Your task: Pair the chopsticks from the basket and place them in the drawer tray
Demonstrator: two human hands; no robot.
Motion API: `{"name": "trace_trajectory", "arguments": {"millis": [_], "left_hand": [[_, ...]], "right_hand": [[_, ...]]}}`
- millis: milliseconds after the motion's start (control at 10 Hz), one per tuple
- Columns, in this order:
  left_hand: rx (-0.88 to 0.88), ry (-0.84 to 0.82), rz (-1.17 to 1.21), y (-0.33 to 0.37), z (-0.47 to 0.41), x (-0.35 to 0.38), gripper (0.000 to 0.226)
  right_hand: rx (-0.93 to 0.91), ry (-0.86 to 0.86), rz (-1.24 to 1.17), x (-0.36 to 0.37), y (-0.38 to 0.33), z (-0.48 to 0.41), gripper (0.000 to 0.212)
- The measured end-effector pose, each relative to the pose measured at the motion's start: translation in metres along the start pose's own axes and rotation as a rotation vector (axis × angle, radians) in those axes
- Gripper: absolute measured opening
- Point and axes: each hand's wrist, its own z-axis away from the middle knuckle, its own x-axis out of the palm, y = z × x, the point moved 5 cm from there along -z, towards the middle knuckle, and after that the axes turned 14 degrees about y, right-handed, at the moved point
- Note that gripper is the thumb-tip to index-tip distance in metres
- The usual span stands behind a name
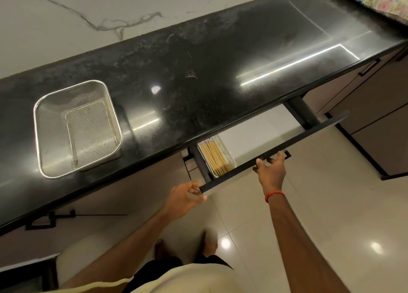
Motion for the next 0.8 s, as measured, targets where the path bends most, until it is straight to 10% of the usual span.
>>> {"name": "trace_trajectory", "arguments": {"millis": [500, 800], "left_hand": [[-0.024, 0.191, 0.150, 0.001, -0.011, -0.028, 0.028], [-0.023, 0.275, 0.191, 0.006, -0.007, -0.055, 0.011]], "right_hand": [[0.203, -0.399, -0.210, 0.054, -0.039, -0.014, 0.074], [0.030, -0.426, -0.015, 0.068, -0.077, -0.007, 0.030]]}}
